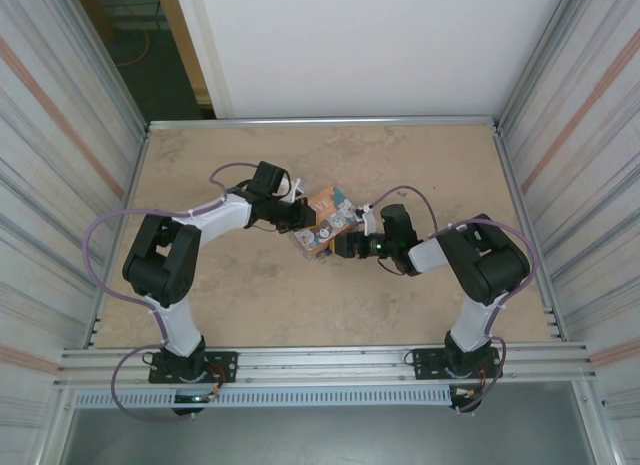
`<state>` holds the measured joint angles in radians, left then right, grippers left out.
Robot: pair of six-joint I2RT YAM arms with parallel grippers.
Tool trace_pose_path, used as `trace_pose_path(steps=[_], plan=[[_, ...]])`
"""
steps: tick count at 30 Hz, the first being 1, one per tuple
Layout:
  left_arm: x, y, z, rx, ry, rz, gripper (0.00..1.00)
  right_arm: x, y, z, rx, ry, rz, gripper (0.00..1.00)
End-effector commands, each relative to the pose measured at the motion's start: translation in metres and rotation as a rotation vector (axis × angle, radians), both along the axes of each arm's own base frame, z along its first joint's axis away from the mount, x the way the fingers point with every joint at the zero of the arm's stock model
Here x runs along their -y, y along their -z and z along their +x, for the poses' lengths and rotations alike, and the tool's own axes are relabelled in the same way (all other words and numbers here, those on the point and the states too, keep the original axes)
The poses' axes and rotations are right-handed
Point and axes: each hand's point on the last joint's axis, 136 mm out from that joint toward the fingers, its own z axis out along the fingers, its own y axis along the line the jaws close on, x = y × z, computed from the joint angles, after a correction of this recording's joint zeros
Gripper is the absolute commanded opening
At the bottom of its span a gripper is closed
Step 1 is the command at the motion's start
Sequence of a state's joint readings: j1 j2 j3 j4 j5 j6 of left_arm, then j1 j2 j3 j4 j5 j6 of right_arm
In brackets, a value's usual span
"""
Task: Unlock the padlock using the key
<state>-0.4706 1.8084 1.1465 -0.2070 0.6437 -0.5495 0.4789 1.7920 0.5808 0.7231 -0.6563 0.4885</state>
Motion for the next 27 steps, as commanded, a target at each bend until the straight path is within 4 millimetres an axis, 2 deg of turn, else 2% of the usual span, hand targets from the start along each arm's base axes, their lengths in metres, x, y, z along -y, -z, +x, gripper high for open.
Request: trace_pose_path(steps=[1, 10, 19, 27], plan=[[-0.003, 0.011, -0.008, -0.039, 0.003, 0.026, 0.06, -0.014, -0.013, 0.004, 0.041, -0.037, 0.048, 0.57], [-0.003, 0.012, -0.008, -0.04, 0.004, 0.026, 0.05, -0.02, -0.026, -0.006, 0.091, -0.093, 0.11, 0.49], [-0.003, 0.013, -0.008, -0.042, 0.002, 0.028, 0.05, -0.018, -0.026, -0.015, 0.1, -0.118, 0.123, 0.39], [-0.003, 0.013, -0.008, -0.042, 0.0, 0.027, 0.05, -0.022, -0.036, -0.022, 0.137, -0.156, 0.152, 0.37]])
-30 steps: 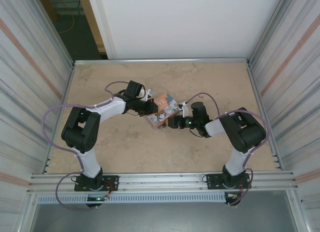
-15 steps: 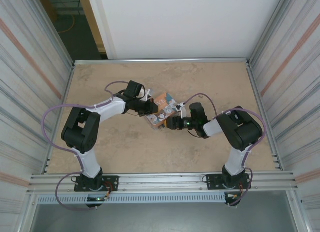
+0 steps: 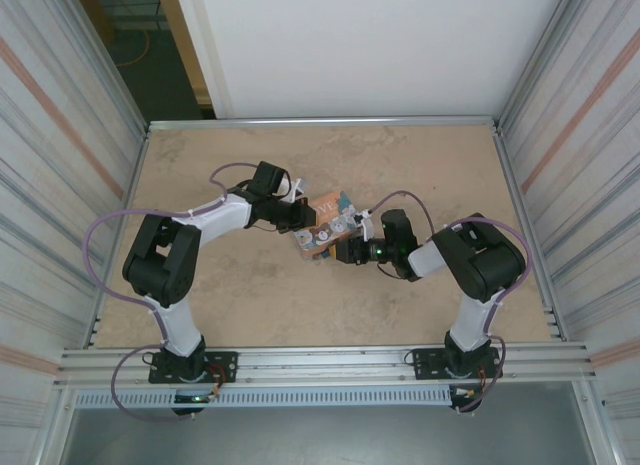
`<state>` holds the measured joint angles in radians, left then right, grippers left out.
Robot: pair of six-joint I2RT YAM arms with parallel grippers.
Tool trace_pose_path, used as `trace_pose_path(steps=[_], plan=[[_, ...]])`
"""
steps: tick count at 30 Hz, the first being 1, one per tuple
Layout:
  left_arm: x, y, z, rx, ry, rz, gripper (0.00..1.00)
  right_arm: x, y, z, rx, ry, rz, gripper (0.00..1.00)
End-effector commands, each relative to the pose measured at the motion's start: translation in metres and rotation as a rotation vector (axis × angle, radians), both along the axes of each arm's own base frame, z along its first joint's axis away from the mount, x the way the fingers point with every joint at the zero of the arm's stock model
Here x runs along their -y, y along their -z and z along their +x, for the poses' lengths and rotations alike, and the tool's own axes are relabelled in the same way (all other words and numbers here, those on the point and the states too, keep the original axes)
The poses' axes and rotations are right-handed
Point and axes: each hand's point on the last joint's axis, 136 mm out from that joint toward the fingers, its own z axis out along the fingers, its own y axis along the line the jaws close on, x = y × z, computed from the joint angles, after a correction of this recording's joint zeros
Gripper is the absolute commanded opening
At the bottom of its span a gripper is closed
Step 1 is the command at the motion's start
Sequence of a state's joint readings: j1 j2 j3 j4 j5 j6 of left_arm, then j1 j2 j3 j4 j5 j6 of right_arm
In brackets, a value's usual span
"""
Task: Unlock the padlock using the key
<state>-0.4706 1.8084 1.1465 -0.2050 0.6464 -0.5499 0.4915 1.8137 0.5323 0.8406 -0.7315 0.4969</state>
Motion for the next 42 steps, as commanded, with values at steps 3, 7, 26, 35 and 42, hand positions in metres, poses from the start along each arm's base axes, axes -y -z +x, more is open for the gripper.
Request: trace_pose_path(steps=[3, 7, 26, 35, 42], plan=[[-0.004, 0.015, -0.009, -0.045, -0.002, 0.033, 0.05, -0.014, -0.034, -0.003, 0.126, -0.071, 0.096, 0.37], [-0.004, 0.018, -0.011, -0.053, -0.005, 0.035, 0.05, -0.013, -0.032, -0.002, 0.12, -0.054, 0.094, 0.34], [-0.005, 0.028, -0.017, -0.078, -0.025, 0.049, 0.04, -0.012, -0.018, -0.005, 0.082, -0.026, 0.056, 0.28], [-0.004, 0.027, -0.016, -0.075, -0.025, 0.048, 0.04, -0.004, -0.017, -0.006, 0.065, -0.016, 0.028, 0.24], [-0.004, 0.026, -0.016, -0.071, -0.023, 0.05, 0.04, -0.002, -0.013, -0.007, 0.056, -0.012, 0.012, 0.21]])
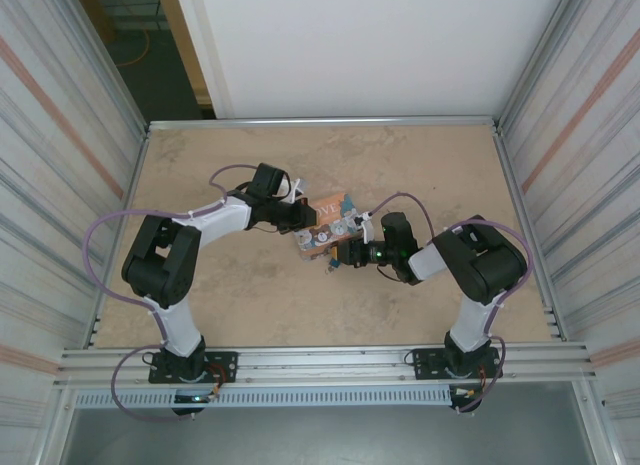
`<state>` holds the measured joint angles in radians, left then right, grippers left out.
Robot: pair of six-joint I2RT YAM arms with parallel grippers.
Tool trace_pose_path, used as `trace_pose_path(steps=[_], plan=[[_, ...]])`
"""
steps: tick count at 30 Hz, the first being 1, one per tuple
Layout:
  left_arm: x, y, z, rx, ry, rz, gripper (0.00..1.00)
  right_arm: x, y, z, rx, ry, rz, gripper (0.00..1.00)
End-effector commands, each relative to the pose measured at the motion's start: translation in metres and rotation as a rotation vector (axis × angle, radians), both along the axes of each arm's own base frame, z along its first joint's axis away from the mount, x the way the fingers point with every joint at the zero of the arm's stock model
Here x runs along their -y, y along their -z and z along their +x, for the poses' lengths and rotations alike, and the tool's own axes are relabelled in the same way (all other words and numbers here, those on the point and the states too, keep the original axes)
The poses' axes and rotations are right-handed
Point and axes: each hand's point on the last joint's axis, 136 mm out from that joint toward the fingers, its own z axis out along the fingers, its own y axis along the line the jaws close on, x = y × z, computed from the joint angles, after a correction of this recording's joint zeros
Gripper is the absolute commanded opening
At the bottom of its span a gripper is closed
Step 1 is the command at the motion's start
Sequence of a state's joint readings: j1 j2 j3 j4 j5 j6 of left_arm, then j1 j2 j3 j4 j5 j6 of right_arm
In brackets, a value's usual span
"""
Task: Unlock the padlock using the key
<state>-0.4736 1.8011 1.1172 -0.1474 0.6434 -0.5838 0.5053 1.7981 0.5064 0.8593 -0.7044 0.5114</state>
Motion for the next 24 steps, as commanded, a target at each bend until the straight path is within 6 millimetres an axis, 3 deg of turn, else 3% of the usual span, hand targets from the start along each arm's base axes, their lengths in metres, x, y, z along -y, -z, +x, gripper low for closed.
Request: trace_pose_path(steps=[1, 12, 15, 19, 24], plan=[[-0.006, 0.0254, -0.0167, -0.08, -0.003, 0.07, 0.04, -0.0021, -0.0134, -0.0022, 0.054, -0.027, 0.014, 0.21], [-0.0052, 0.025, -0.0158, -0.079, -0.001, 0.07, 0.04, 0.0036, -0.0102, -0.0028, 0.047, -0.017, -0.01, 0.19], [-0.0055, 0.0246, -0.0154, -0.077, -0.003, 0.071, 0.04, 0.005, -0.0102, -0.0019, 0.045, -0.012, -0.012, 0.14], [-0.0063, 0.0248, -0.0164, -0.077, -0.003, 0.072, 0.04, 0.0052, -0.0109, 0.0, 0.038, -0.005, -0.009, 0.0], [-0.0085, 0.0252, -0.0191, -0.077, -0.006, 0.077, 0.04, 0.0068, -0.0129, 0.0051, 0.032, 0.03, -0.009, 0.0]])
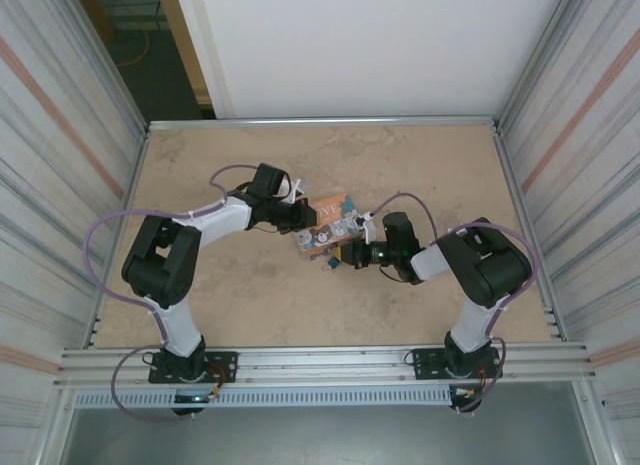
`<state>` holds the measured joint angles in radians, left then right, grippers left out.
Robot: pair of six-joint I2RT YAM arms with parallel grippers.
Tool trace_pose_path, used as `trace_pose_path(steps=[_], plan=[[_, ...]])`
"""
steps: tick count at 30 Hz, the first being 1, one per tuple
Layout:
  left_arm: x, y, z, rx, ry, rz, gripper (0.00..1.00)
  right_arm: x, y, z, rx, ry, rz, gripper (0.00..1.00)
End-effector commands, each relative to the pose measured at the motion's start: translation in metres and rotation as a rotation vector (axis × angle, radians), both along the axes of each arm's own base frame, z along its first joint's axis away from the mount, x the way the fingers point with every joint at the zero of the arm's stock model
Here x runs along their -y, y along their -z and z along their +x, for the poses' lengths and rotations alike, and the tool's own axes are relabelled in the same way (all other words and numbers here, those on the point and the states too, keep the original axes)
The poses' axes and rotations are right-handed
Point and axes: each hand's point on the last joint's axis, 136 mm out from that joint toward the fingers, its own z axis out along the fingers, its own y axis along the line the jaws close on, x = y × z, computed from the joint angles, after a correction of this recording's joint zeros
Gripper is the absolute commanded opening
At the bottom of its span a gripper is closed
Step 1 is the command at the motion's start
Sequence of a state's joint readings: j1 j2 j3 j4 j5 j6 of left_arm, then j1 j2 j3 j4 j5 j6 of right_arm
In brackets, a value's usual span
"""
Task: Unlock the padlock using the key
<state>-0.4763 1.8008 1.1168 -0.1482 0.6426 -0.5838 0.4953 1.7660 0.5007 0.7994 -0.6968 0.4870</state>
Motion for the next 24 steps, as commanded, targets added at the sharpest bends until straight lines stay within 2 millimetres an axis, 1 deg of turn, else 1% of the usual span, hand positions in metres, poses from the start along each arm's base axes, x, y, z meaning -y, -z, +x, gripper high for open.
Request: trace_pose_path(steps=[1, 7, 14, 24], plan=[[-0.01, 0.025, -0.018, -0.075, -0.011, 0.077, 0.04, 0.001, -0.014, 0.007, 0.038, 0.03, 0.017, 0.0], [-0.011, 0.027, -0.027, -0.08, -0.008, 0.082, 0.04, 0.003, -0.027, 0.014, 0.054, 0.085, 0.063, 0.0], [-0.016, 0.04, -0.041, -0.103, -0.012, 0.096, 0.05, 0.004, -0.041, 0.024, 0.054, 0.141, 0.131, 0.0], [-0.022, 0.046, -0.05, -0.113, -0.018, 0.109, 0.04, 0.013, -0.048, 0.039, 0.02, 0.235, 0.209, 0.0]])
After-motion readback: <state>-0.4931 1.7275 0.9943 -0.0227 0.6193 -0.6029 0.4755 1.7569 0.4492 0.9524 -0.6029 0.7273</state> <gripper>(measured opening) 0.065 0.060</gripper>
